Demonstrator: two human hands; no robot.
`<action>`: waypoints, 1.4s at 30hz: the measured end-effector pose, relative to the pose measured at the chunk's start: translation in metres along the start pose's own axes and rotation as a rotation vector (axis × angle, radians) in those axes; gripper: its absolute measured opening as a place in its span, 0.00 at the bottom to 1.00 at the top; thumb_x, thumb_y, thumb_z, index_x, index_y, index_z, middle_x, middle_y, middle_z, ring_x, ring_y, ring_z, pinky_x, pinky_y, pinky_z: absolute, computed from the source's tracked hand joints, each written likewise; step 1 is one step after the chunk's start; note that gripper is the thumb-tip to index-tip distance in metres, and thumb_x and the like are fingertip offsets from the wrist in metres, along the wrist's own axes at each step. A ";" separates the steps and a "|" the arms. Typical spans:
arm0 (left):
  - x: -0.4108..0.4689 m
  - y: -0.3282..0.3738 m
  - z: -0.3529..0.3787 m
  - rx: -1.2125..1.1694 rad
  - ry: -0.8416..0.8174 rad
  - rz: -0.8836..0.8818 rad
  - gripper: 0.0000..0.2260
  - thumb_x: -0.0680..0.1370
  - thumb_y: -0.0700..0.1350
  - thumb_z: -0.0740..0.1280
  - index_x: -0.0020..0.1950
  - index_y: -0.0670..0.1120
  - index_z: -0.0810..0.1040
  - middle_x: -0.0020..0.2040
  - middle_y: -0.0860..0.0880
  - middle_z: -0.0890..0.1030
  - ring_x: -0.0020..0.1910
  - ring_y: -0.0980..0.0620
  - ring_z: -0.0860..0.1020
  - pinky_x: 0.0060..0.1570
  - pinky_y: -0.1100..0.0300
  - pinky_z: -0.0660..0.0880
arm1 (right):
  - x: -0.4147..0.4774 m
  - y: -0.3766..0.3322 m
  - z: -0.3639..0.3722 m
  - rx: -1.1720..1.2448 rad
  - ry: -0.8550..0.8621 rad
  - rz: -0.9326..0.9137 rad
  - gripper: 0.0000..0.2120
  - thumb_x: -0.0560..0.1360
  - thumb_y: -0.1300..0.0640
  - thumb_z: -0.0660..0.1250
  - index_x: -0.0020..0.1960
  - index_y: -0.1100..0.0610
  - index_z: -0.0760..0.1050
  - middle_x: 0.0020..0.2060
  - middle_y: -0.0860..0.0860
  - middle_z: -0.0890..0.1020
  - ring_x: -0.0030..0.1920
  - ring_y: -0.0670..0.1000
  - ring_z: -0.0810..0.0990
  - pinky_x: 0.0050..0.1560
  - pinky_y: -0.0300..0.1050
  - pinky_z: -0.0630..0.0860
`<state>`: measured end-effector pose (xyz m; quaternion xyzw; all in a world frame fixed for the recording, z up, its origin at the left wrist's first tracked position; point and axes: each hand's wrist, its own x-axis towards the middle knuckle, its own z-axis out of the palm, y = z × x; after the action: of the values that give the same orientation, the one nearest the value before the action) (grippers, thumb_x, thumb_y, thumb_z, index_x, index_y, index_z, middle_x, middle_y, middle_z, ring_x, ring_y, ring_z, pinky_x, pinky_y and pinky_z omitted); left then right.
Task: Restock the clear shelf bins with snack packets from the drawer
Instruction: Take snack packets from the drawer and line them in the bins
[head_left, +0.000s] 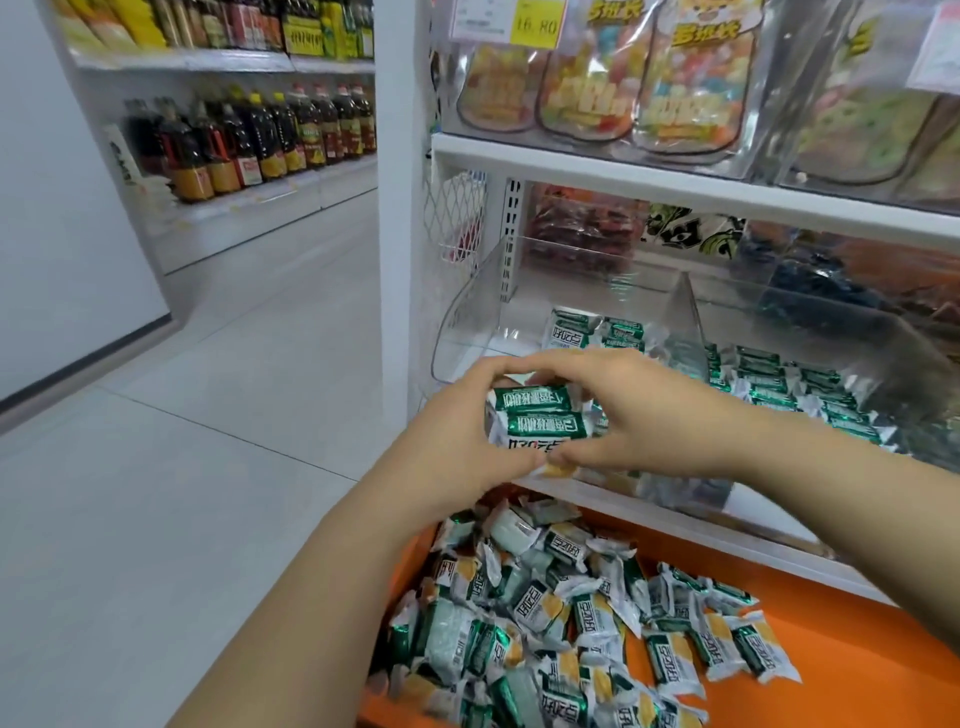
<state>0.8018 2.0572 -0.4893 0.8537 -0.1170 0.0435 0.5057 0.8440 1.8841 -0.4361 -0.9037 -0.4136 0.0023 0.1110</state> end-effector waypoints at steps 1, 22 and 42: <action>0.005 -0.002 -0.001 -0.026 0.039 0.003 0.29 0.69 0.43 0.76 0.64 0.60 0.66 0.52 0.62 0.76 0.49 0.70 0.75 0.44 0.75 0.73 | 0.008 0.004 -0.001 -0.012 0.018 -0.006 0.35 0.69 0.50 0.74 0.72 0.42 0.62 0.57 0.42 0.75 0.49 0.38 0.68 0.47 0.26 0.64; 0.044 -0.054 0.002 0.359 0.218 -0.108 0.19 0.77 0.50 0.68 0.67 0.53 0.72 0.69 0.56 0.66 0.69 0.57 0.65 0.59 0.71 0.56 | 0.114 0.152 0.073 -0.255 -0.019 0.612 0.32 0.72 0.60 0.69 0.73 0.54 0.60 0.67 0.60 0.69 0.68 0.61 0.63 0.64 0.57 0.65; 0.039 -0.059 0.003 0.370 0.207 -0.118 0.18 0.78 0.48 0.66 0.68 0.54 0.72 0.67 0.58 0.68 0.67 0.58 0.65 0.58 0.71 0.58 | 0.116 0.134 0.078 -0.542 0.003 0.643 0.22 0.74 0.60 0.66 0.67 0.53 0.68 0.57 0.58 0.77 0.64 0.59 0.68 0.64 0.53 0.65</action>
<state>0.8539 2.0761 -0.5336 0.9282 -0.0045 0.1220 0.3516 1.0127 1.9014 -0.5288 -0.9833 -0.0958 -0.0732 -0.1365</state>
